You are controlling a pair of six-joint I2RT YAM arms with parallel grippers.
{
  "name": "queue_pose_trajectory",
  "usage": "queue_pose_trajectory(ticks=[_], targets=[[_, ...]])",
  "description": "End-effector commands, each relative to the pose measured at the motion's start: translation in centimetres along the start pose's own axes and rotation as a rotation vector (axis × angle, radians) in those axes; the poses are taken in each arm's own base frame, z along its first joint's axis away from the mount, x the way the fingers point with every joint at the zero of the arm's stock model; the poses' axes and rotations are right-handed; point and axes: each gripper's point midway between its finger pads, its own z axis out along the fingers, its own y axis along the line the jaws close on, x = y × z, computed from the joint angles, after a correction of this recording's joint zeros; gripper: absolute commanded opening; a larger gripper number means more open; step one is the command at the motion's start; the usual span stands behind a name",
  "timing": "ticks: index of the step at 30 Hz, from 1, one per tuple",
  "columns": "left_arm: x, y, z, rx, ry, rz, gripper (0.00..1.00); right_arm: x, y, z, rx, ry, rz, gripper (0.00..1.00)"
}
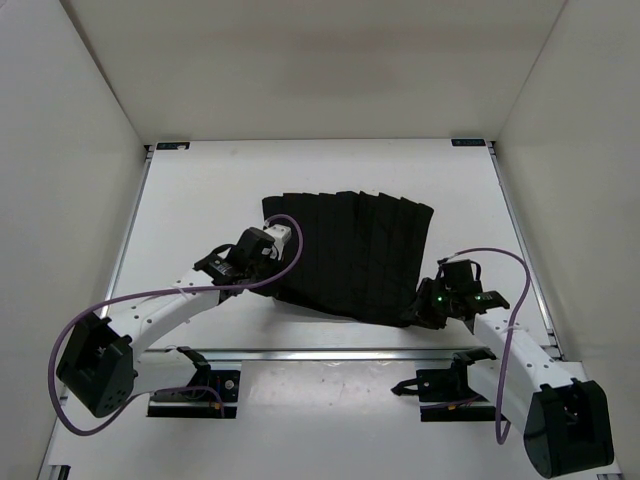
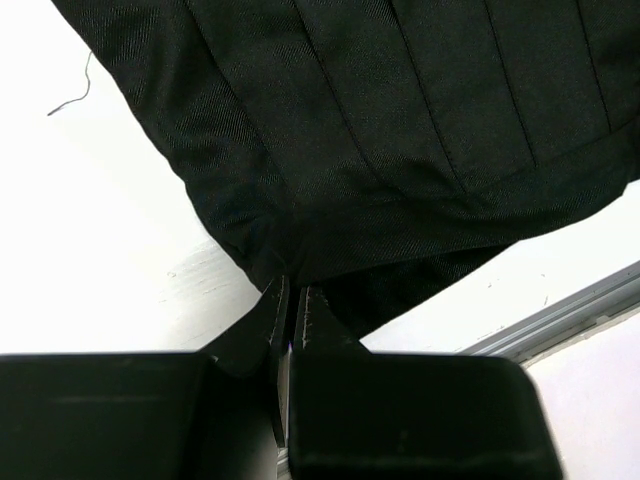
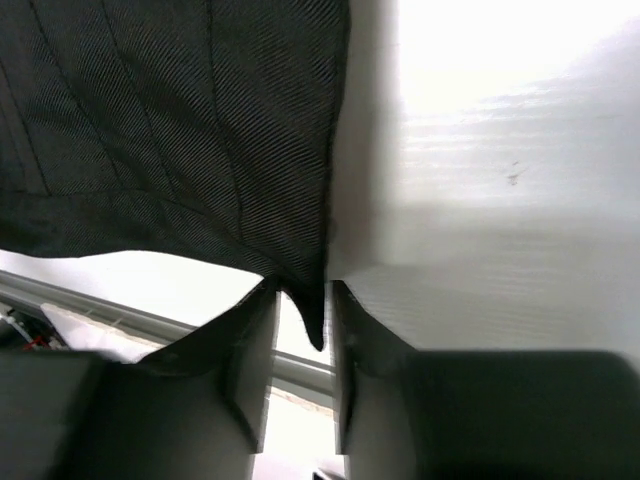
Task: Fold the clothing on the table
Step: Fold the skirt
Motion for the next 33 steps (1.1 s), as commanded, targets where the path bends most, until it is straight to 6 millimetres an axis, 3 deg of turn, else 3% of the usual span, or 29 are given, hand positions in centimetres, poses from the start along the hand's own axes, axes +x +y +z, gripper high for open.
queue_pose_trajectory(ticks=[1, 4, 6, 16, 23, 26, 29, 33], targets=[[-0.2, 0.0, -0.5, 0.008, -0.016, -0.005, 0.00, -0.6, 0.7, -0.2, -0.007, -0.017, -0.015, 0.22], [0.1, 0.0, -0.4, 0.011, -0.010, -0.006, 0.00, -0.3, 0.7, -0.3, -0.014, -0.011, -0.011, 0.14], [0.0, -0.2, -0.4, 0.018, -0.018, -0.006, 0.00, -0.3, 0.6, -0.5, -0.020, -0.016, 0.009, 0.00], [1.0, -0.3, -1.5, 0.006, 0.011, 0.036, 0.00, -2.7, 3.7, -2.1, -0.102, -0.090, -0.074, 0.00], [1.1, -0.7, -2.6, 0.031, -0.064, -0.074, 0.00, -7.4, 5.9, -2.1, -0.120, -0.121, -0.168, 0.01], [1.1, 0.5, -2.8, -0.015, -0.080, -0.092, 0.00, -8.7, 6.6, -2.0, -0.109, -0.123, -0.199, 0.01], [-0.2, 1.2, -3.6, -0.024, -0.111, -0.089, 0.00, -9.0, 7.5, -2.3, -0.145, -0.115, -0.209, 0.00], [-2.9, 1.8, -4.7, -0.044, -0.164, -0.045, 0.00, -11.3, 10.3, -4.1, -0.199, -0.183, -0.251, 0.00]])
